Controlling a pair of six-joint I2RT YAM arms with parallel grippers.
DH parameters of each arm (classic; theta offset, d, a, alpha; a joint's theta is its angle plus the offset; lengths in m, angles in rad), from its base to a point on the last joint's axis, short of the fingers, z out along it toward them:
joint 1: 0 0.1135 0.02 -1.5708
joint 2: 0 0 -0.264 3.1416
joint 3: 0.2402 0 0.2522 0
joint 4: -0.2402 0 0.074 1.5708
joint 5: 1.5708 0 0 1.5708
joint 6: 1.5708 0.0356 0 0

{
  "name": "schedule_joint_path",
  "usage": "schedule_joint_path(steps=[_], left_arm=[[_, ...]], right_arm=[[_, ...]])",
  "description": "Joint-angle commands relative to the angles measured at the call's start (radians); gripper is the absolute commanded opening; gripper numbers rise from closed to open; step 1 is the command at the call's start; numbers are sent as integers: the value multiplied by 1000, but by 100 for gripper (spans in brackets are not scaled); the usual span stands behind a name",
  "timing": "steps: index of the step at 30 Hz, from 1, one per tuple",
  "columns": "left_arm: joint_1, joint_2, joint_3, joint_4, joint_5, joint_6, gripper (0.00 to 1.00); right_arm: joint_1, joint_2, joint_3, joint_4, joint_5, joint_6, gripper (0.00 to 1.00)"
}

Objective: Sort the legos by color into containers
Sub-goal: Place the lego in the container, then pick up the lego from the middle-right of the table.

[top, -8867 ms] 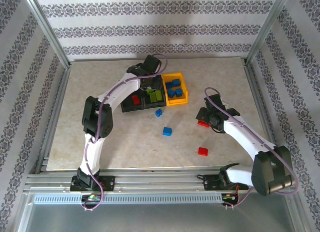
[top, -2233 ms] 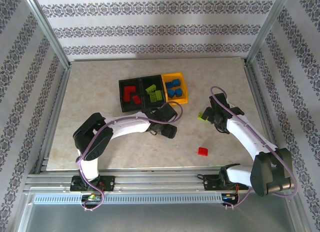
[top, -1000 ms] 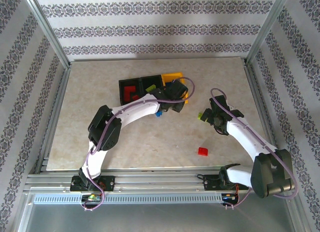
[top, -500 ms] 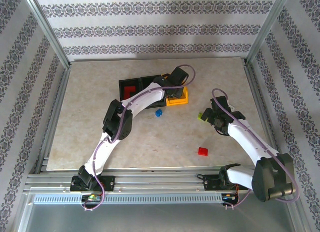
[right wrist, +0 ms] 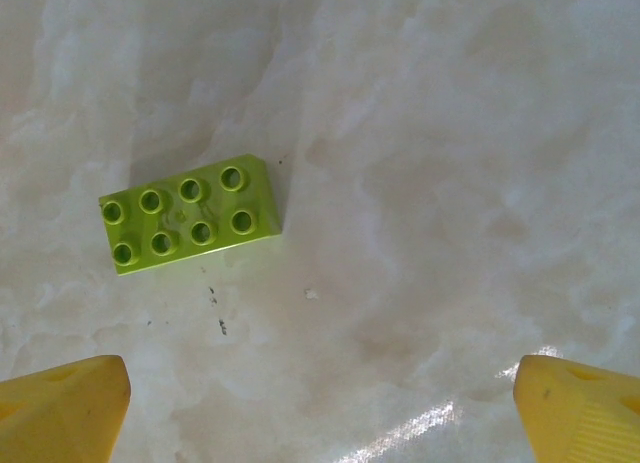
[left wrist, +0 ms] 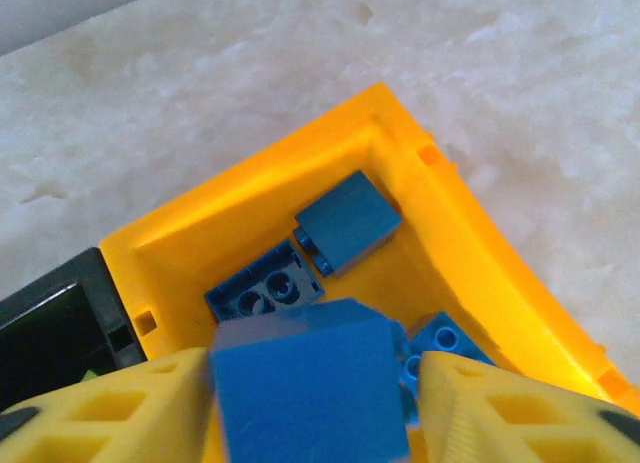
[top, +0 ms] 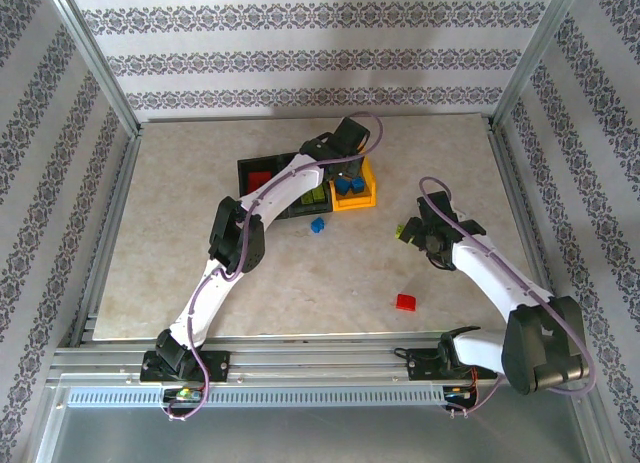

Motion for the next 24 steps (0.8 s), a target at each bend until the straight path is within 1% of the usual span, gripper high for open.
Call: schedule_joint_path(steps=[1,4,14,19,22,24], left_arm=[[11,15,41,-37,-11,6,62],[11,3,44,-36,3,7,67],[10,-108,15,-39,3,9,71],[10,-216,-94,13,-8,7,75],[10,-302,-201,70,-27,5,82],[11,-369,-288,118,-43,0,88]], right_arm=[[15,15,29,7,-4,20,98],[19,21,31,9,-2,19,98],[35,19,32,8,6,21,98],[46,16,35,9,13,19,98],[51,19,38,10,15,16,98],[54,24,41,12,17,11,98]])
